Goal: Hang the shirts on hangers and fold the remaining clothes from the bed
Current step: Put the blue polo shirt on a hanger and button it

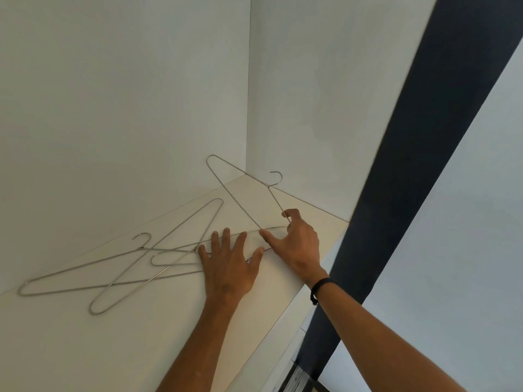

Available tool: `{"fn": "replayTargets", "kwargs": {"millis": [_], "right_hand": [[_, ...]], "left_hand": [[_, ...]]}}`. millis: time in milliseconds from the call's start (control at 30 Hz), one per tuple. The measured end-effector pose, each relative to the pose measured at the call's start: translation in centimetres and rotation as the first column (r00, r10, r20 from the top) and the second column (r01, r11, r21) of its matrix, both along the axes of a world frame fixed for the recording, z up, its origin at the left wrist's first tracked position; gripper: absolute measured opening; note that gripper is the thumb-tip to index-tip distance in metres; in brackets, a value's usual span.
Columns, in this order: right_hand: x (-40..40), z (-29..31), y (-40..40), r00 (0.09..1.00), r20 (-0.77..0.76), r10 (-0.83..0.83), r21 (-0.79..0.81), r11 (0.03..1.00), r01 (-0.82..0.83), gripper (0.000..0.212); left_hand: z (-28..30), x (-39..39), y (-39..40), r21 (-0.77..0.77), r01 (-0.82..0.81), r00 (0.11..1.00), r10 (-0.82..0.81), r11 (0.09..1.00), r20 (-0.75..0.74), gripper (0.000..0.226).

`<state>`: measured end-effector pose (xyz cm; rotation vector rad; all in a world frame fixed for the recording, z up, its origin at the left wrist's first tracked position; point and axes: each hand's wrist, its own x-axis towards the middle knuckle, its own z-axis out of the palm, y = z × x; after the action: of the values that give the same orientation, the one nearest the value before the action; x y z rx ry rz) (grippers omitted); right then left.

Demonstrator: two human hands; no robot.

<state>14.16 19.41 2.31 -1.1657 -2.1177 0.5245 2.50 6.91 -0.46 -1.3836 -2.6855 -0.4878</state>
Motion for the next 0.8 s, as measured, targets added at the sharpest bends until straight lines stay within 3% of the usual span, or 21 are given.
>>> {"fn": "replayTargets", "kwargs": {"millis": [100,200,300,367,467,600,633,667,733,800], "right_hand": [[0.2,-0.1,-0.5,0.998,-0.056,-0.004,0.1,0.995,0.009,0.039],[0.4,-0.6,-1.1,0.998,-0.034,0.05,0.212,0.976,-0.042,0.035],[0.9,-0.7,-1.8,0.993,-0.082,0.081,0.202,0.977,-0.063,0.033],[1.9,-0.7,-2.3,0.979,-0.186,0.082,0.112,0.992,-0.062,0.028],[4.3,-0.5,-3.5,0.947,-0.317,0.048,0.017,0.999,-0.044,0.023],[9.0,-0.8,-5.0,0.925,-0.38,-0.004,-0.024,1.0,-0.006,0.023],[10.3,-0.9,-5.4,0.923,-0.384,-0.007,-0.022,1.0,-0.001,0.024],[11.8,-1.2,-5.8,0.926,-0.376,-0.016,-0.019,1.0,0.01,0.025],[15.2,-2.3,-6.8,0.938,-0.342,-0.046,-0.033,0.999,0.037,0.025],[18.7,-3.8,-7.9,0.952,-0.295,-0.084,-0.049,0.996,0.073,0.024]], "left_hand": [[0.0,-0.2,0.1,0.031,-0.044,0.999,0.043,0.999,0.018,0.078],[0.1,-0.2,0.3,0.076,-0.043,0.999,0.041,0.996,0.028,0.07],[-0.3,-0.3,0.5,0.261,0.002,1.0,0.002,0.965,-0.014,0.056],[-0.1,-0.2,0.8,0.43,0.066,0.998,-0.054,0.9,-0.041,0.044],[1.3,0.6,1.3,0.669,0.162,0.974,-0.227,0.725,0.01,0.032],[3.4,3.0,1.4,0.783,0.083,0.895,-0.392,0.616,0.213,0.03],[4.1,3.6,1.3,0.791,0.008,0.829,-0.446,0.612,0.338,0.025],[4.9,4.3,1.2,0.775,-0.1,0.696,-0.513,0.624,0.502,0.019],[6.3,5.8,1.0,0.684,-0.285,0.291,-0.619,0.671,0.729,0.021],[6.9,7.4,0.5,0.618,-0.335,0.003,-0.655,0.712,0.756,0.027]]}}
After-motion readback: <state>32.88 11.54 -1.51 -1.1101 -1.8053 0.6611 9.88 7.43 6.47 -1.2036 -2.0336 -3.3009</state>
